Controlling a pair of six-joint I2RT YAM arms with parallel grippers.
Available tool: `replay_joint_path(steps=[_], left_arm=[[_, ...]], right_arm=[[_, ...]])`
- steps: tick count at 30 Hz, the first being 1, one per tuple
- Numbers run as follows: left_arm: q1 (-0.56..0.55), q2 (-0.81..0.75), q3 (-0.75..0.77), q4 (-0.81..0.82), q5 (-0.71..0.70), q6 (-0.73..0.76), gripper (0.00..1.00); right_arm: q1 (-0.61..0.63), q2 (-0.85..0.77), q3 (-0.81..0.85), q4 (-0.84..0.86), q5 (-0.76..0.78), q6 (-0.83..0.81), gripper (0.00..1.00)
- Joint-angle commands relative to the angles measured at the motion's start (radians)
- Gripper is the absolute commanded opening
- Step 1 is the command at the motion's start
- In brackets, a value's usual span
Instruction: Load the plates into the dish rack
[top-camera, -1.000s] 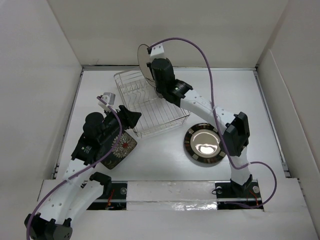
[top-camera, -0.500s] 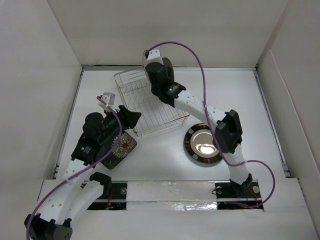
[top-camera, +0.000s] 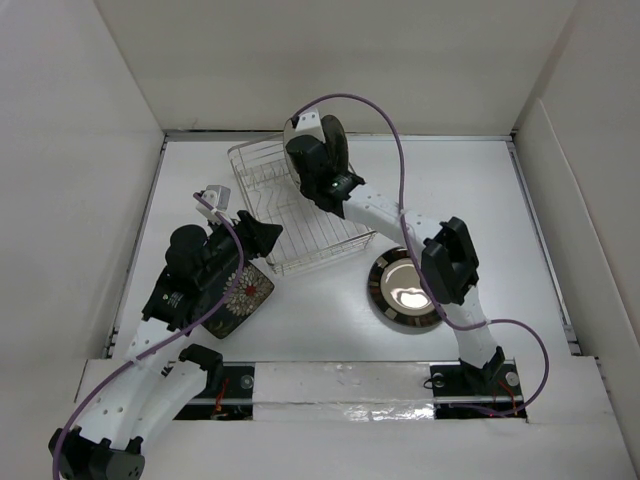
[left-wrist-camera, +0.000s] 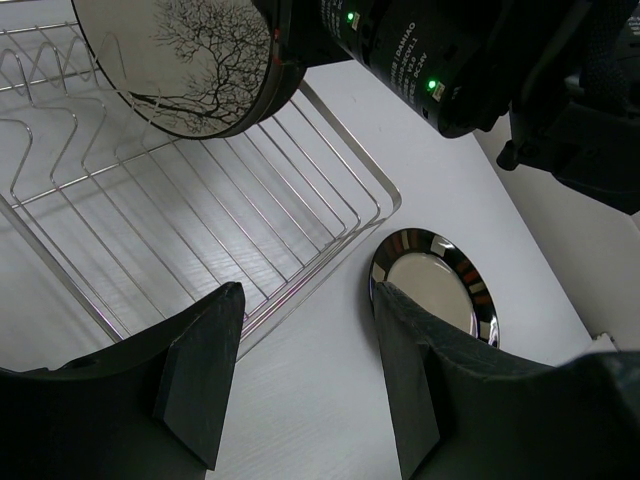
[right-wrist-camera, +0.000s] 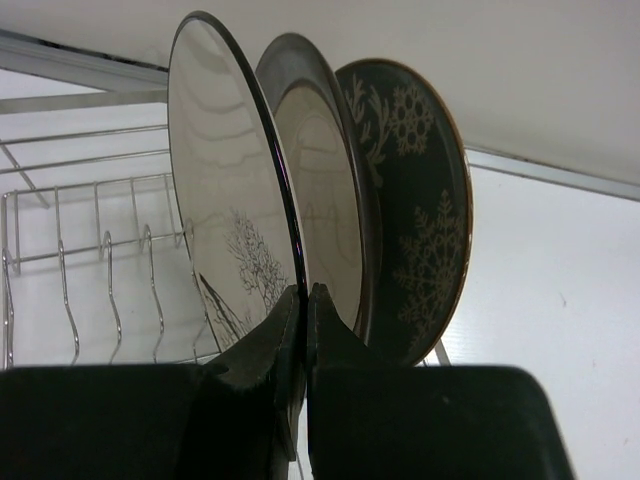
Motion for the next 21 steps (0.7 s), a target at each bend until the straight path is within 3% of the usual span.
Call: replay_joint_path(steps=[1,8,10,15,21], left_arm=[[0.003,-0.010,0.048,0.035,0.002,0.011,0.51],[0.003,-0.010,0.048,0.037,0.003,0.010,0.51],[0.003,-0.010,0.048,0.037,0.002,0.010,0.51],[0.003,-0.011,0.048,0.038,0.003,0.008,0.51],[0.003,-0.014,0.045,0.040,0.005,0.007,0.51]], right_arm=[[0.006,-0.013,0.003,0.120,0.017,0.085,0.00],[0.006,-0.001,-0.029,0.105,0.011,0.163,0.03],[0.006,-0.003,-0.031,0.102,0.008,0.175,0.11],[-0.003,-0.036,-0.039,0.087,-0.038,0.209,0.42],[-0.024,-0.226,-0.178,0.122,-0.174,0.264,0.69]])
